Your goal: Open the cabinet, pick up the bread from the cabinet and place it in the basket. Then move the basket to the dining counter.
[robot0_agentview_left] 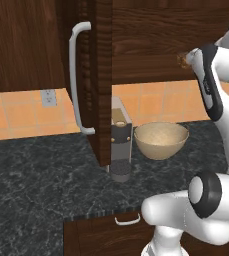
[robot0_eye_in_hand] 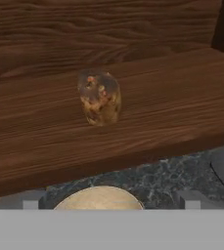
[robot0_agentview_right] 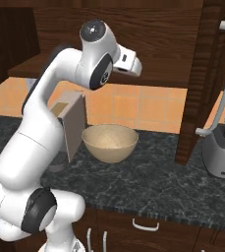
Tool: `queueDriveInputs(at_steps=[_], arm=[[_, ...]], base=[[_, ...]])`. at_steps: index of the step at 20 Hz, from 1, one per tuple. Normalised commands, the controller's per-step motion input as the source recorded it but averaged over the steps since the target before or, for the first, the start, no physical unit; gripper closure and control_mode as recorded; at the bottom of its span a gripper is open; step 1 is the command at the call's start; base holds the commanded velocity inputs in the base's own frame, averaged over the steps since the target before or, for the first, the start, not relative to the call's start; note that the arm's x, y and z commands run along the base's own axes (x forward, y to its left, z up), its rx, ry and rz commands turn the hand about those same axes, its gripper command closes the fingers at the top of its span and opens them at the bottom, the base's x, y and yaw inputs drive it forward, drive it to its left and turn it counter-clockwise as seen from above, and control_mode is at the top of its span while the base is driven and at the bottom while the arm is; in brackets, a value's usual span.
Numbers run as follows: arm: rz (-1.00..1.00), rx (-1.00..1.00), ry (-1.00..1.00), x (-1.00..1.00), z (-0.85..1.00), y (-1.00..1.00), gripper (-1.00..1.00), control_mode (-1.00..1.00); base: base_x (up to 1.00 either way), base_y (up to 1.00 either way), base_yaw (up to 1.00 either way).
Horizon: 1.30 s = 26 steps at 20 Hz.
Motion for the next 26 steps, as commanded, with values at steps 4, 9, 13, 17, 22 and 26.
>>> queueDriveInputs(at_steps=[4,9,13,17,22,26], arm=[[0.1,0.1,-0.01,0.16,-0.25,-0.23,-1.0,-1.0],[0.08,0.05,-0.06,0.58,-0.29,0.05,-1.0,-1.0],[0.06,0.0,-0.03,0.76,-0.07,0.16,-1.0,-1.0],[0.05,0.0,0.01,0.67,-0.03,0.0,-1.0,-1.0],[0.04,0.0,0.01,0.59,-0.03,-0.09,-1.0,-1.0],[0.04,0.0,0.0,0.42,0.0,-0.34,-1.0,-1.0]], base=[[0.0,0.0,0.0],[0.0,0.0,0.0],[0.0,0.0,0.0],[0.0,0.0,0.0],[0.0,0.0,0.0],[0.0,0.0,0.0]])
